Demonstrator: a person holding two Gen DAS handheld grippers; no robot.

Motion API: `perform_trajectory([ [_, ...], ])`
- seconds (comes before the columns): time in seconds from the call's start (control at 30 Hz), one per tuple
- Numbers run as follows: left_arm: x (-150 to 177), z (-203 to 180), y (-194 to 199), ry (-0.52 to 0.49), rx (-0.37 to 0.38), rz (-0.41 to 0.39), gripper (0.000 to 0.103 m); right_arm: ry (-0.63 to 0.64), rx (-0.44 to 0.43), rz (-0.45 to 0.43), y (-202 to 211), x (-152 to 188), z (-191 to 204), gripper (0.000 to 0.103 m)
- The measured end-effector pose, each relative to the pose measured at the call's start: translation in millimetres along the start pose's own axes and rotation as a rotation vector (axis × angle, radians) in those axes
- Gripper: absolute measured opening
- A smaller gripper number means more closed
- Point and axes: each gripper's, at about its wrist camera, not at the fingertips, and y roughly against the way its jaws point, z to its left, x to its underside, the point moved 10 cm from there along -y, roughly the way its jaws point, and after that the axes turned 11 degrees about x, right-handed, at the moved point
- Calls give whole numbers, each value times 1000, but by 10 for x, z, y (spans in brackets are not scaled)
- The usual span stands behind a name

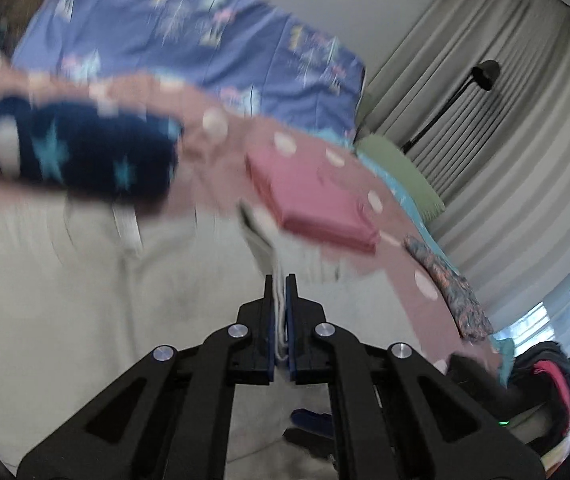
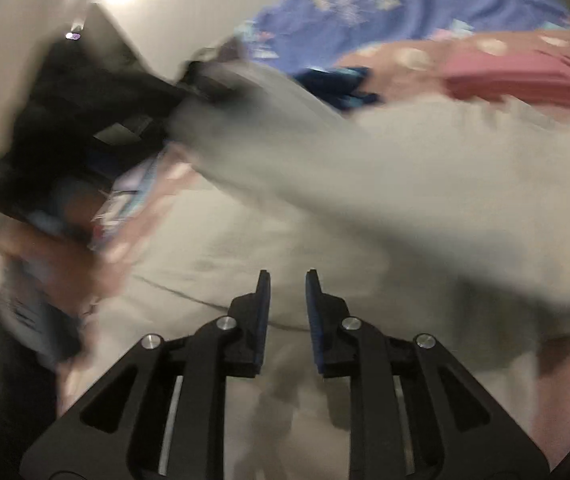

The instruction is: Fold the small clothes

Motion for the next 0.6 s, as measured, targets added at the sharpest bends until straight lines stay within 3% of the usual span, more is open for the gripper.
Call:
perform_trajectory([
  [0.03, -89, -38, 106, -32, -17, -14, 3, -38, 51, 12, -33, 19, -127, 19],
  [0.07, -139, -39, 207, -49, -33, -24, 2, -81, 74, 20, -50, 24, -228, 9],
  [0.13, -200, 11, 440, -73, -69, -50, 1, -152, 57, 34, -55, 22, -336, 7],
  [0.3, -237, 389, 988, -31, -141, -116, 0, -103, 111, 24, -71, 49, -274, 8],
  [0.4, -16, 655, 968, 33, -126, -60, 2, -92, 114, 24, -89, 63, -244, 11],
  [0.43, 103, 748, 887, 57, -124, -31, 5, -97, 112, 23, -77, 62, -256, 11],
  [0.5, 335, 843, 684, 94, -93, 28, 37, -99, 111, 22, -82, 75, -243, 11],
  [0.6, 668, 905, 248, 115, -83, 121, 44, -97, 115, 21, -77, 80, -249, 11],
])
